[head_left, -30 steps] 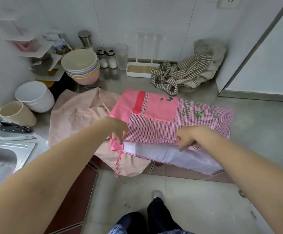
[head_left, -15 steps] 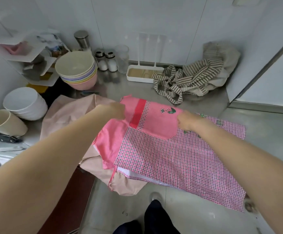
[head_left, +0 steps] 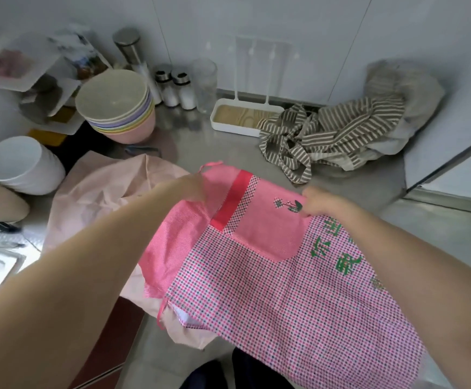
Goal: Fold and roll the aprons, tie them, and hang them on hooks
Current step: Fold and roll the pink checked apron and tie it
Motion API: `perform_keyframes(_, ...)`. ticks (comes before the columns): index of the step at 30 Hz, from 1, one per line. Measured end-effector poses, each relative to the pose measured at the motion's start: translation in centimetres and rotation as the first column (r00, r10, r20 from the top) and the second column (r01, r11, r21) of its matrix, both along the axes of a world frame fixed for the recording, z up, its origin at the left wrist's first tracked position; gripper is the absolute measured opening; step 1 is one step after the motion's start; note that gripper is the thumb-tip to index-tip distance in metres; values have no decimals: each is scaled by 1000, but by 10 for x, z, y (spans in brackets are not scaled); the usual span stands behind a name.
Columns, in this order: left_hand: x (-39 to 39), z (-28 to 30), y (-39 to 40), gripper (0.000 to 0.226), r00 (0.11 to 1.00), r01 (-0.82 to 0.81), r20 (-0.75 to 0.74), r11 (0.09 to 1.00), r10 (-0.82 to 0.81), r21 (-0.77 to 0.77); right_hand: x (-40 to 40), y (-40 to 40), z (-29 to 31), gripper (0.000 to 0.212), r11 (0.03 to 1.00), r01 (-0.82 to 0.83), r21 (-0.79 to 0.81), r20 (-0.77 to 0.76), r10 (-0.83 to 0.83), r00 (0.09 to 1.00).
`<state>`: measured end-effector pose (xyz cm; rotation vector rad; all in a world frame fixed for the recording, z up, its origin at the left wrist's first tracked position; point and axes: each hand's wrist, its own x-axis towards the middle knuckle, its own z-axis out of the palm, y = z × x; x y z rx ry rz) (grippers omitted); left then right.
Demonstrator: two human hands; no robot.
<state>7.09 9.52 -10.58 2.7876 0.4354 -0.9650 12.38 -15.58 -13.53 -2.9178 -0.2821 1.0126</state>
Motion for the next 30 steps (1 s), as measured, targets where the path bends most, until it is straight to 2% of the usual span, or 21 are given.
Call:
perform_keyframes(3, 12, -3, -12, 37, 987, -62, 147, 996, 71, -63, 24, -20, 19, 20, 996, 85, 24, 100, -87, 991)
perform_keyframes(5, 20, -4, -24, 39, 963, -86, 248, 991, 108, -99, 40, -31, 25, 32, 995, 103, -9, 160, -100, 982)
perform_keyframes(7, 24, -9, -30, 44, 946, -148, 265, 976, 187, -160, 47, -36, 26, 46, 991, 109, -78, 224, -89, 971)
perform_keyframes(9, 19, -5, -32, 52, 939, -156, 272, 965, 210, -209, 45, -28, 26, 46, 989, 69, -130, 298, -27, 954)
perform_keyframes(11, 14, -3, -27, 54, 947, -135, 266, 975, 180, -178, 41, -9, 22, 43, 996, -69, -56, 353, 85, 932)
perform_keyframes(13, 10, -2, -24, 40, 974, -69, 209, 992, 89, -104, 34, 13, 17, 47, 967, -243, 81, 297, 209, 932)
perform_keyframes(14, 5, -2, -22, 33, 986, -44, 158, 996, 55, -77, 30, 27, 14, 52, 935, -329, 135, 264, 286, 921)
perform_keyframes(16, -4, -4, -21, 36, 996, -1, 84, 999, 6, -52, 21, 54, 14, 69, 865, -463, 196, 221, 421, 880)
perform_keyframes(19, -14, -8, -23, 37, 997, 35, 73, 999, -33, -17, 7, 89, 22, 83, 777, -574, 258, 190, 542, 819)
perform_keyframes(21, -17, -7, -27, 32, 993, 19, 114, 999, -14, -40, 1, 106, 19, 76, 732, -622, 278, 143, 609, 780)
perform_keyframes(23, -16, 1, -29, 33, 995, 14, 99, 992, -1, -129, 0, 116, 14, 51, 734, -615, 287, 78, 622, 779)
perform_keyframes(25, -20, 7, -24, 31, 995, -85, 21, 957, 94, -279, 0, 124, 12, 34, 771, -590, 242, 61, 594, 802)
perform_keyframes(28, -33, 15, -12, 26, 974, -219, -135, 902, 180, -372, 0, 129, 17, 29, 802, -581, 142, 82, 575, 814)
perform_keyframes(30, -44, 16, -4, 21, 914, -386, -307, 795, 264, -468, -1, 129, 19, 28, 812, -576, 94, 81, 570, 818)
